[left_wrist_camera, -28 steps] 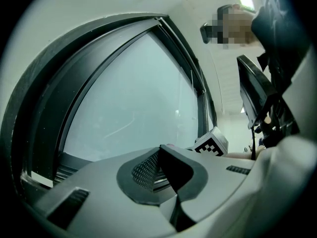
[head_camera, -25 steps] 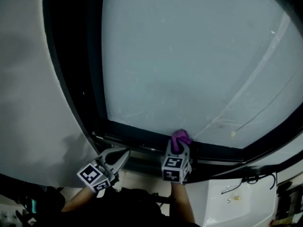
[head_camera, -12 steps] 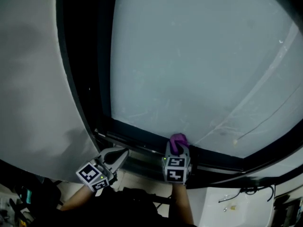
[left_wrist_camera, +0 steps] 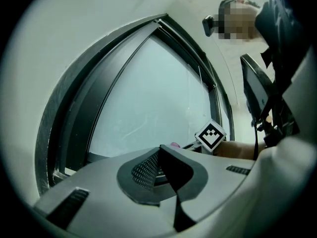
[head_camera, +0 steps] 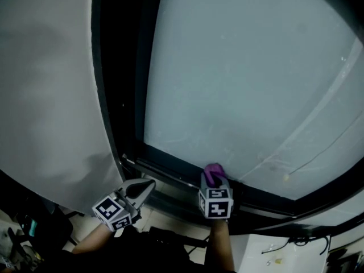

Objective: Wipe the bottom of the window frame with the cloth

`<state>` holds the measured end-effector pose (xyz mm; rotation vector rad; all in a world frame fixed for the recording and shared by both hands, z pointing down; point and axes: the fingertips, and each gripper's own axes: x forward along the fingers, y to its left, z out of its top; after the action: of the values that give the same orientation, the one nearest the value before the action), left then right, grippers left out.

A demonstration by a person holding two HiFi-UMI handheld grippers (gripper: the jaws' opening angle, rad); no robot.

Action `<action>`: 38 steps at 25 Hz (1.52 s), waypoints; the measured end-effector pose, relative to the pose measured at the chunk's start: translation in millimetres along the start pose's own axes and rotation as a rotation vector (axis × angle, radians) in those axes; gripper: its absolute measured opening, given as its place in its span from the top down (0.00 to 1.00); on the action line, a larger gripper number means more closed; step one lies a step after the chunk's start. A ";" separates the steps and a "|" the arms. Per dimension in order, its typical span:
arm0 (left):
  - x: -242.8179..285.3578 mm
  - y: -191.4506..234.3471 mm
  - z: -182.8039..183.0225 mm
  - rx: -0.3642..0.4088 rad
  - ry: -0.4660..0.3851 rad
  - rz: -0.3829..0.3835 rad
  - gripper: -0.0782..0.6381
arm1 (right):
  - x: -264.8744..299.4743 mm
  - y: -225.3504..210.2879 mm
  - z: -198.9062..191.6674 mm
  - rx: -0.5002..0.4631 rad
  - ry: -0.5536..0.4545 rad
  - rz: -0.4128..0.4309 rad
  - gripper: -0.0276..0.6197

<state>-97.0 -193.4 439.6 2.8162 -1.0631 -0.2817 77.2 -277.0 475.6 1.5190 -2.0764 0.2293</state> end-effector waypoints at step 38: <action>-72.0 40.3 12.3 0.050 -0.039 0.230 0.89 | 43.9 118.0 49.6 -0.225 0.021 0.323 0.86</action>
<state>-178.5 -176.2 444.1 2.7057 -1.4051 -0.2911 -57.0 -294.4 478.5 1.0438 -2.2382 0.1239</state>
